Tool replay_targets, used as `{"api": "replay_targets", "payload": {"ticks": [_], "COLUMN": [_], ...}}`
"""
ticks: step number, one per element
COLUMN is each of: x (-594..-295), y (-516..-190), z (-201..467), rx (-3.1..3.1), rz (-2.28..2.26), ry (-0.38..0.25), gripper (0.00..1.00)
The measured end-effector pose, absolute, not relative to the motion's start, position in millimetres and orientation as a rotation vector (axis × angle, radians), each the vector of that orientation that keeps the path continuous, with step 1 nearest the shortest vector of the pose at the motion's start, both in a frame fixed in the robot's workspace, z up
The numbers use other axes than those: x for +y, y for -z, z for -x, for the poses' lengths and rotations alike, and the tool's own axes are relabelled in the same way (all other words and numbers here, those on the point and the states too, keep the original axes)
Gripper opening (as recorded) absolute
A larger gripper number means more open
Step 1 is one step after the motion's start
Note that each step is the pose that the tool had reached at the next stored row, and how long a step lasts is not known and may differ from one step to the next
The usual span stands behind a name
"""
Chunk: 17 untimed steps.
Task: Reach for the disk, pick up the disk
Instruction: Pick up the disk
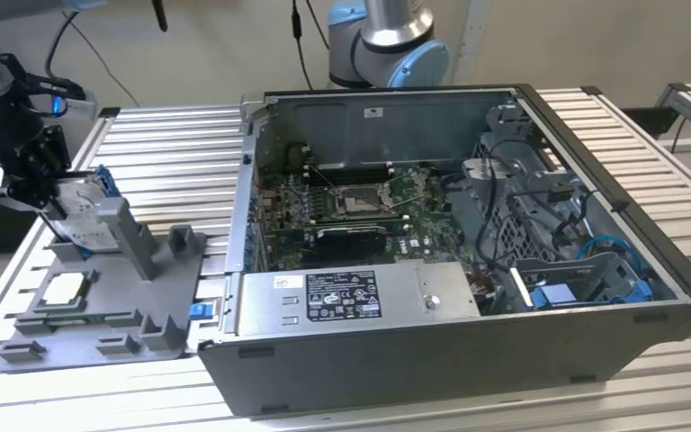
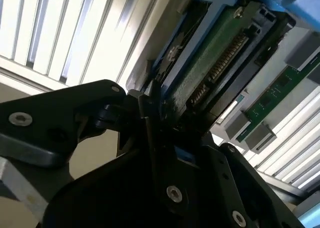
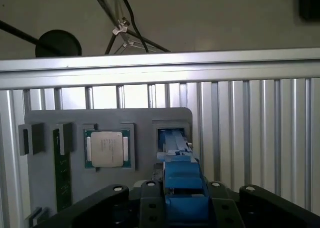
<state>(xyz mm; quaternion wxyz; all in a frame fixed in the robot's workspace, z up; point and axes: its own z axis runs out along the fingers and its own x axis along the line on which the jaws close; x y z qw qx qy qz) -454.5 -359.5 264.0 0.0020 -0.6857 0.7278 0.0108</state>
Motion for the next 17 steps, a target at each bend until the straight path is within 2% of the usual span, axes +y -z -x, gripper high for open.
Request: {"api": "replay_targets", "payload": {"ticks": [17], "x": [-359.5], "y": [-264.0], "z": [454.5], "rx": [2.280], "rz": [2.148], "ry": [-0.043], "gripper": [0.00]}}
